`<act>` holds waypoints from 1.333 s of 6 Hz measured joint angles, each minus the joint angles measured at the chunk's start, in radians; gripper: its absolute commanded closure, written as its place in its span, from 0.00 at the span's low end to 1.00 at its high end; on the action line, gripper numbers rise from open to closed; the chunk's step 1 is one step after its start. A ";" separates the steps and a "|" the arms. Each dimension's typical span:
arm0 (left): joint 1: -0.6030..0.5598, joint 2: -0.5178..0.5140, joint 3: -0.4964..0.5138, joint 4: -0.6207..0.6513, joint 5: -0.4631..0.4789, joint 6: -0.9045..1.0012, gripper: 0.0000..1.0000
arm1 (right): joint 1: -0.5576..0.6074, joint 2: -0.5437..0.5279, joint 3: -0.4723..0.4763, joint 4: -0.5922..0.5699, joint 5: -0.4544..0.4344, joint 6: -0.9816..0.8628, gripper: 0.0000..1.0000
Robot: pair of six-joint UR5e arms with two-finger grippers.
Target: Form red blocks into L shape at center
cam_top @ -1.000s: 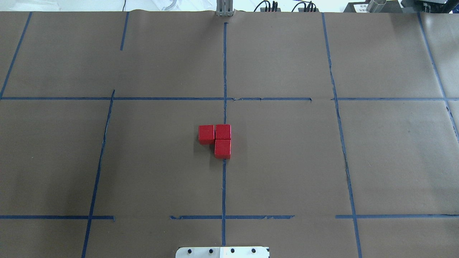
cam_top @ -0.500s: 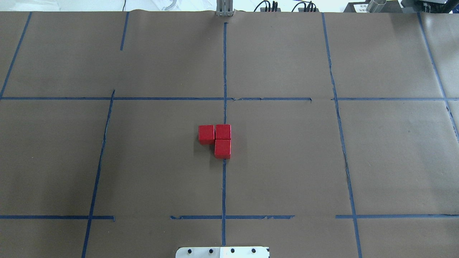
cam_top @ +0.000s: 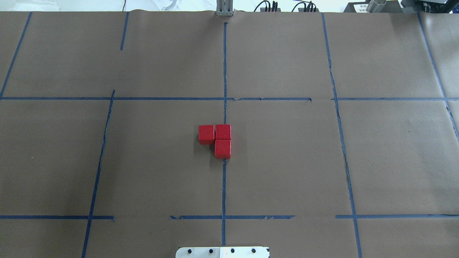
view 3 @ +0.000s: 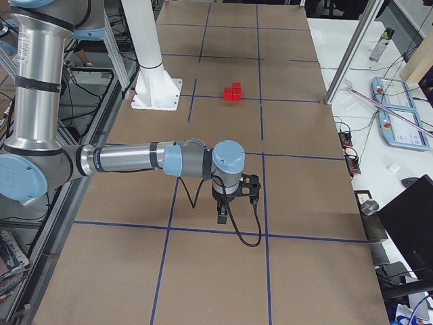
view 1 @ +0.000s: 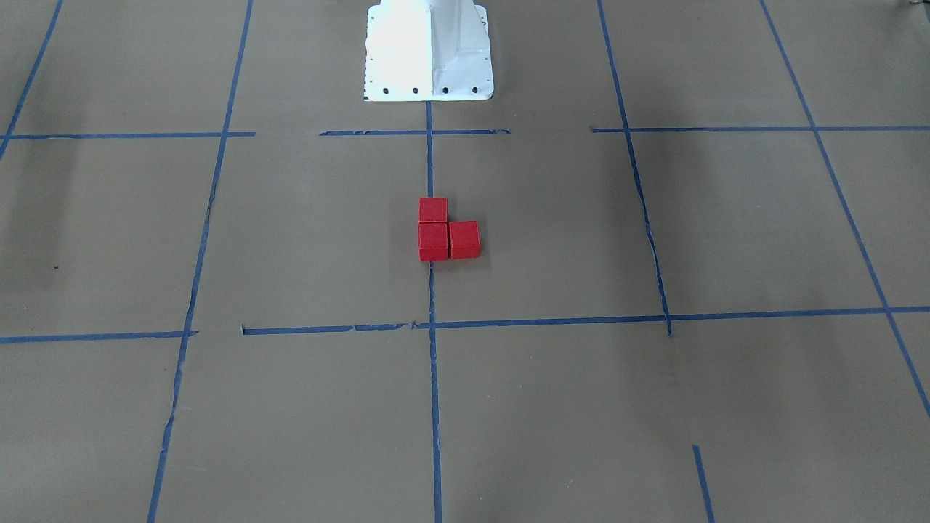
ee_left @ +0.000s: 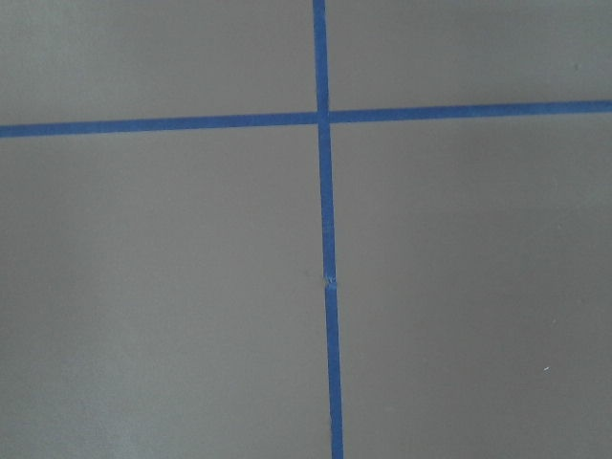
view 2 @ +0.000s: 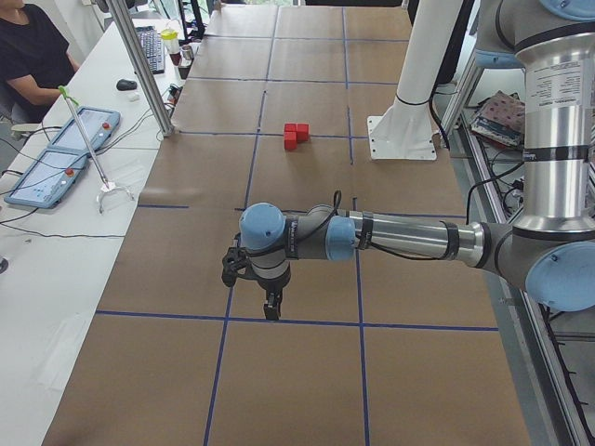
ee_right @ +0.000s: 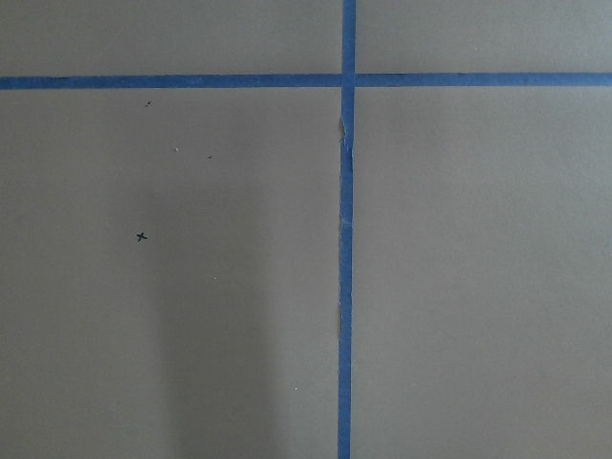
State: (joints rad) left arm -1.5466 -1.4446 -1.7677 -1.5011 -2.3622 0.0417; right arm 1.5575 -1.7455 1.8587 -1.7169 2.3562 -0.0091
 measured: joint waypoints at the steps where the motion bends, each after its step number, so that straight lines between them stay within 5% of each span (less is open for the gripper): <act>1: 0.001 0.013 -0.006 -0.036 0.002 -0.001 0.00 | 0.000 -0.002 0.000 0.000 0.000 0.000 0.00; 8: 0.005 0.048 -0.036 -0.035 0.013 0.010 0.00 | -0.013 -0.013 -0.003 0.002 0.024 0.001 0.00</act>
State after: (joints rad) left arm -1.5411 -1.3966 -1.8035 -1.5363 -2.3488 0.0520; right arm 1.5444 -1.7583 1.8562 -1.7151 2.3798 -0.0086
